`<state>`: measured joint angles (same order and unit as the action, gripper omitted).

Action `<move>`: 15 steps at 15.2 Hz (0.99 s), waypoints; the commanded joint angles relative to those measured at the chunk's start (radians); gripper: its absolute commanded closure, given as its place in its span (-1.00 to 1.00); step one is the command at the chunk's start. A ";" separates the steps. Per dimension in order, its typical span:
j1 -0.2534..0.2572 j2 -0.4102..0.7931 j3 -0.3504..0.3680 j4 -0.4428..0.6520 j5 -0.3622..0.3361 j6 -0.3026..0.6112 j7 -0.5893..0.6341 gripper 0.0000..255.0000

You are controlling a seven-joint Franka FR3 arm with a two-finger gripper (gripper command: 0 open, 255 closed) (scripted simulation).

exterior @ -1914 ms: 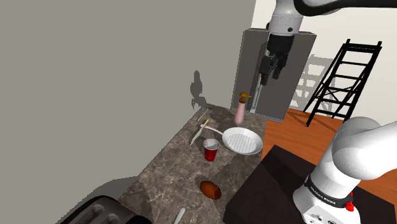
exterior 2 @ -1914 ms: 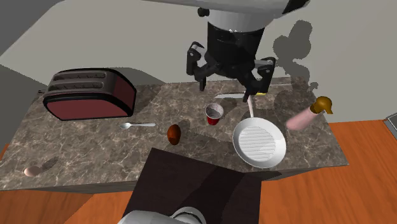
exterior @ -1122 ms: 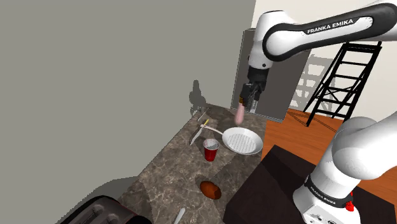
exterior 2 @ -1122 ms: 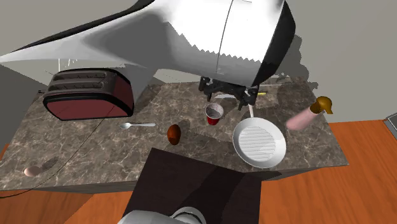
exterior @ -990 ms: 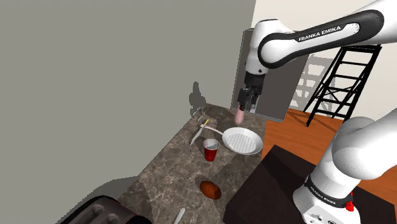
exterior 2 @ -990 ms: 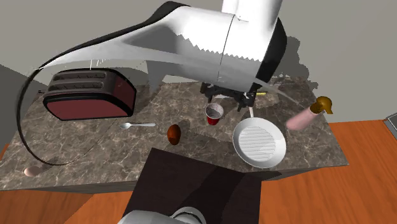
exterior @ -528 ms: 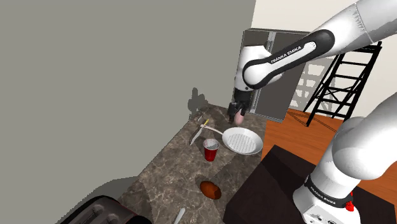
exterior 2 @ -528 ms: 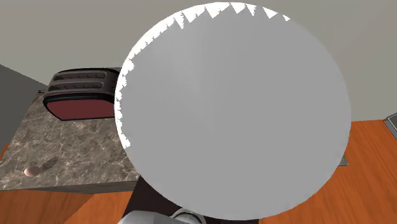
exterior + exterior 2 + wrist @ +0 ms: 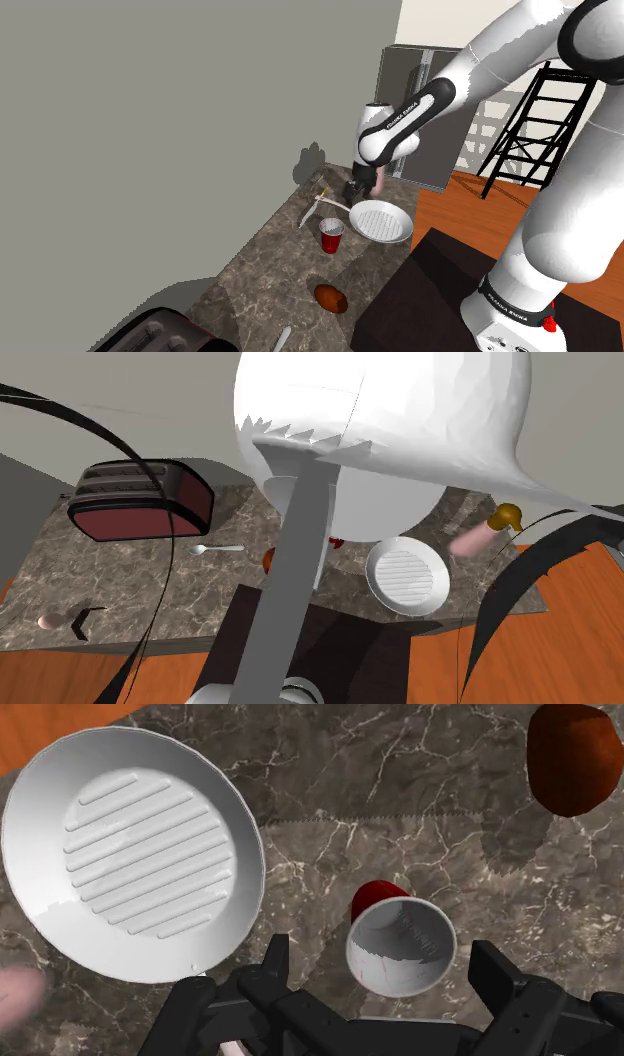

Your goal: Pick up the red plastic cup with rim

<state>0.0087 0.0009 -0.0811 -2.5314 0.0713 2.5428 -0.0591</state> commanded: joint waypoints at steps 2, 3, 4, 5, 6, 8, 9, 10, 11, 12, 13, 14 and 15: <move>0.002 0.131 0.007 0.042 0.046 0.090 -0.034 -1.00; 0.000 0.174 0.011 0.060 0.062 0.114 -0.047 -1.00; -0.004 0.217 0.017 0.080 0.078 0.137 -0.060 -1.00; -0.008 0.260 0.024 0.102 0.093 0.158 -0.072 -1.00; -0.014 0.302 0.032 0.124 0.106 0.178 -0.084 -1.00; -0.027 0.387 0.048 0.174 0.130 0.213 -0.104 -1.00; -0.033 0.428 0.056 0.200 0.139 0.229 -0.112 -1.00; -0.036 0.442 0.060 0.203 0.141 0.239 -0.115 -1.00; -0.039 0.456 0.063 0.207 0.144 0.250 -0.118 -1.00; -0.041 0.470 0.066 0.210 0.147 0.260 -0.121 -1.00; -0.044 0.484 0.069 0.214 0.150 0.271 -0.124 -1.00; -0.046 0.499 0.072 0.219 0.152 0.281 -0.127 -1.00; -0.049 0.513 0.075 0.223 0.155 0.291 -0.130 -1.00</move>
<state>-0.0384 0.4982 -0.0095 -2.3117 0.2228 2.8205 -0.1866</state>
